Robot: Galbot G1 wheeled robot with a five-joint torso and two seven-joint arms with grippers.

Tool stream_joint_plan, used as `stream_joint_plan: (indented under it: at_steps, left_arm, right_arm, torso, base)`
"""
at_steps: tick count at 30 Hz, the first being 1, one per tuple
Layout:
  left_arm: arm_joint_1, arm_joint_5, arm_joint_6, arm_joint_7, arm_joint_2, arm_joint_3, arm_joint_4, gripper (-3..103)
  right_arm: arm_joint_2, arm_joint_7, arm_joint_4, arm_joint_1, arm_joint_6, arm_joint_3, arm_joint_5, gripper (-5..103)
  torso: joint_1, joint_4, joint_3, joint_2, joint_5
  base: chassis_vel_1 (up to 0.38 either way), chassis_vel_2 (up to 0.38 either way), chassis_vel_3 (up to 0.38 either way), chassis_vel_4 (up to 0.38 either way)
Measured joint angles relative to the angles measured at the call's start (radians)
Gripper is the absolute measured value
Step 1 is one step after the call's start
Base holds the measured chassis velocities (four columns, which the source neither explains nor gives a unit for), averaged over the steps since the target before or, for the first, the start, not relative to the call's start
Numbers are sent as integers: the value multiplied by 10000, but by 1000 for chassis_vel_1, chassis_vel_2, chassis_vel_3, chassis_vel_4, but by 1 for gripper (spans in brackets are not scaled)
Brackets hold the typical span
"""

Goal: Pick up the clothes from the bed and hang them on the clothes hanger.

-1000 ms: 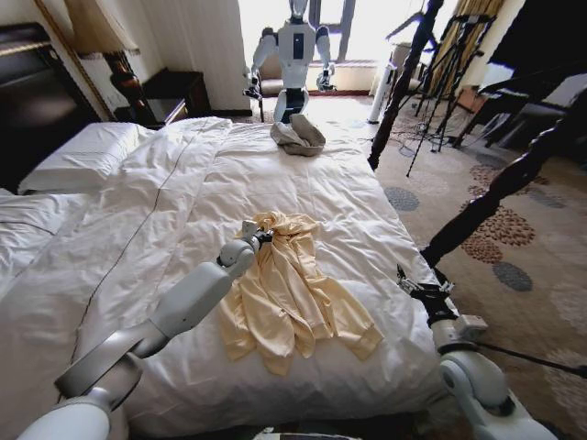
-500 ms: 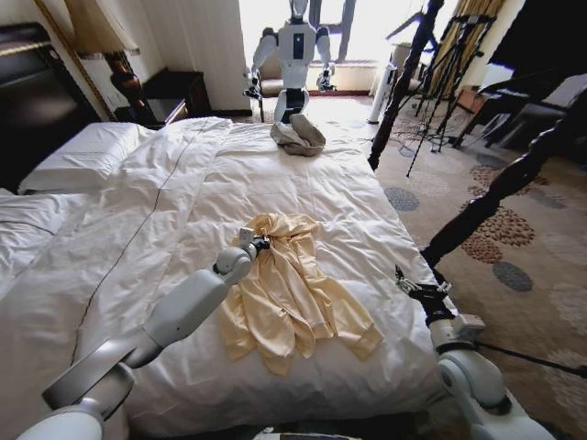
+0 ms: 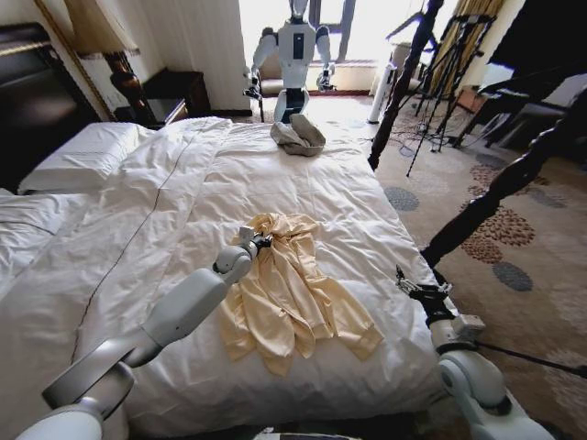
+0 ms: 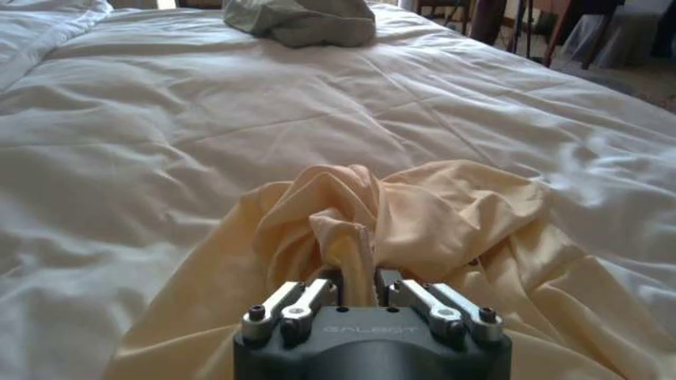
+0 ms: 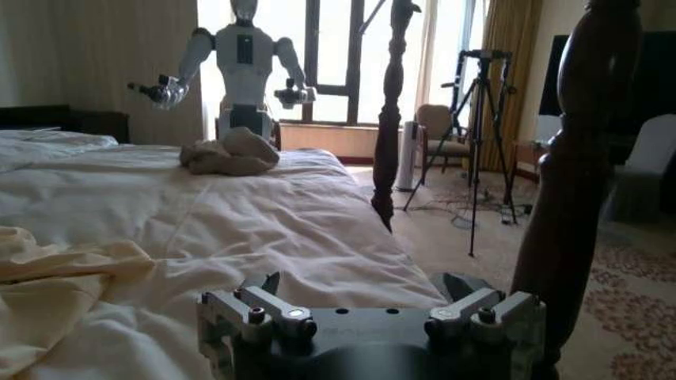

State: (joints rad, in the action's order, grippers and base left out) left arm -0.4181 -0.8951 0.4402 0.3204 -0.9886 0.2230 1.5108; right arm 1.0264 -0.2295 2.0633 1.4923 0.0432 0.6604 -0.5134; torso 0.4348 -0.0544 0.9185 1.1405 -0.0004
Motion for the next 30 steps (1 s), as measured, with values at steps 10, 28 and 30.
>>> stream_joint_plan:
  at_steps: [10,28,30]
  left_arm:
    - [-209,-37,133,-263,389,-244,266,1]
    - [-462,-18,-171,-210,467,-284,469,30]
    - [-490,-46,-242,-386,534,-302,519,34]
  right_arm:
    - [5,-10,-41,-49,22,-51,1,100]
    - [72,-21,-2,33,88,-47,52,100]
    - [70,-24,-2,22,98,-50,52,100]
  torso:
    - [0,0,0,0,0]
    - [0,-1,0,0,0]
    - [0,0,0,0,1]
  base:
    - [0,0,0,0]
    - [0,0,0,0]
    - [0,0,0,0]
